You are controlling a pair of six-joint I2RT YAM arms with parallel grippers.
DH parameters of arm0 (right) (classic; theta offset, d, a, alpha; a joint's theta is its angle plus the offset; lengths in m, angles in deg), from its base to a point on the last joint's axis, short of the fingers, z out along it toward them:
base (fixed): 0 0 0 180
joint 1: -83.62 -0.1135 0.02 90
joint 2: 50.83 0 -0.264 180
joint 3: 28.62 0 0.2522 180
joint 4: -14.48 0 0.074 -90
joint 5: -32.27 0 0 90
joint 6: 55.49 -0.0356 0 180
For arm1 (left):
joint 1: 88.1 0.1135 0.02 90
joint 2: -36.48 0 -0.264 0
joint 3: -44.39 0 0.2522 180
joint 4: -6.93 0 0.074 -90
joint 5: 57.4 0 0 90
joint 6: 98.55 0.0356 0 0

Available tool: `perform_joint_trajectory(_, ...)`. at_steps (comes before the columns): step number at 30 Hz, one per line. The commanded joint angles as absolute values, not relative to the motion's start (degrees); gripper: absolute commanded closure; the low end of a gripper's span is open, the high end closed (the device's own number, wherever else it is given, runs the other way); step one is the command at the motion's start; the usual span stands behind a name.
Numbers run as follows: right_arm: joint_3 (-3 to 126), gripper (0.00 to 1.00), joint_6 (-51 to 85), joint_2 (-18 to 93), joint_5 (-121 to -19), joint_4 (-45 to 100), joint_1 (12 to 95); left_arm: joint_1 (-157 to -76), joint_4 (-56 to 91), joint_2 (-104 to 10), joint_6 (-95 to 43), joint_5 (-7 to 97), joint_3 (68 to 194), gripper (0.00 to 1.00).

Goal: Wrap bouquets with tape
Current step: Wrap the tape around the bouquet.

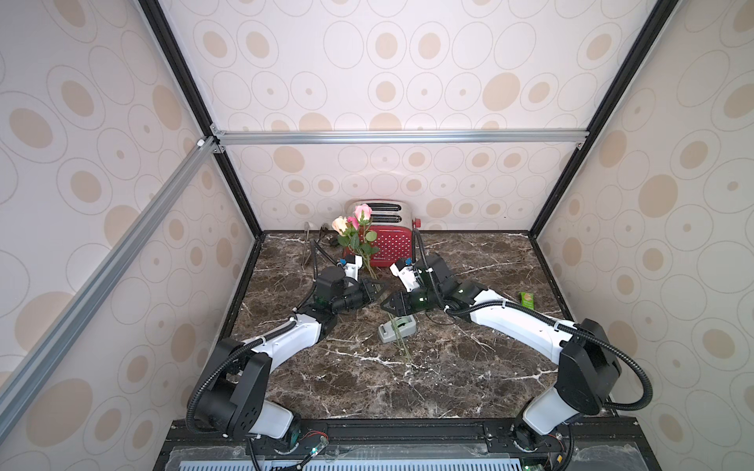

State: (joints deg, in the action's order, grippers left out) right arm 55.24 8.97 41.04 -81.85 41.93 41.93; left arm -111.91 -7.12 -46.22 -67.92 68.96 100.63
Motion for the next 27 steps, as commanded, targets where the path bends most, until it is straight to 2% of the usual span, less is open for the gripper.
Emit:
perform_joint_trajectory(1,57.76,0.58,10.24,42.15,-81.62,42.51,41.34,-111.61,-9.68,-45.18,-68.45,70.17,100.67,1.0)
perform_joint_trajectory(7,56.98,0.57,11.2,39.61,-72.36,45.36,41.43,-111.6,-8.59,-45.09,-68.05,69.64,100.6,1.0)
perform_joint_trajectory(21,58.7,0.63,12.12,40.76,-74.49,44.75,38.23,-111.56,-7.86,-45.35,-67.78,69.03,100.52,1.0)
perform_joint_trajectory(27,58.12,0.56,11.74,39.36,-67.31,46.55,38.18,-111.56,-7.65,-45.09,-67.78,68.97,100.1,1.0)
